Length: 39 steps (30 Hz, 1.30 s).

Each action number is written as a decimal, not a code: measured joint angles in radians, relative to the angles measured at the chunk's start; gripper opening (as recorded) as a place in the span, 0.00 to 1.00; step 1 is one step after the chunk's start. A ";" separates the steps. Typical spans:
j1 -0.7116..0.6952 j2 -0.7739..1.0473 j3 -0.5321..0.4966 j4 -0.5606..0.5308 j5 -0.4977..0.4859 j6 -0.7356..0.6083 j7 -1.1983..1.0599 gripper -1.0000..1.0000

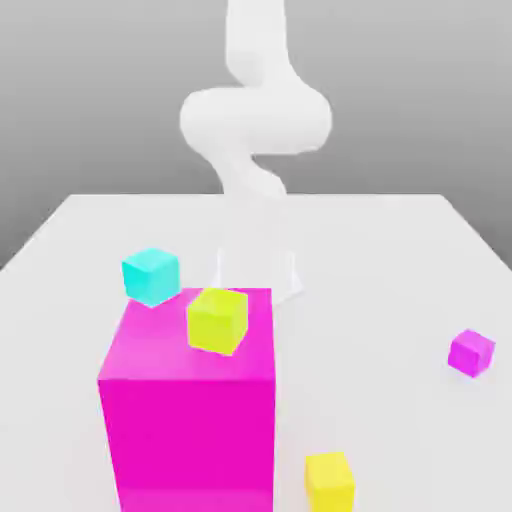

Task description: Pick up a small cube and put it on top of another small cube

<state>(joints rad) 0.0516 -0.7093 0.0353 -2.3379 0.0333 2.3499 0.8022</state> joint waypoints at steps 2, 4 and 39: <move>0.043 0.076 0.034 -0.032 0.026 0.042 0.004 0.50; 0.085 0.148 0.070 -0.062 0.045 0.082 0.011 0.50; 0.592 0.976 0.238 -0.315 -0.333 0.551 0.484 0.00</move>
<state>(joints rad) 0.6434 0.2667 0.2733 -2.6524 -0.2995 2.9009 1.2865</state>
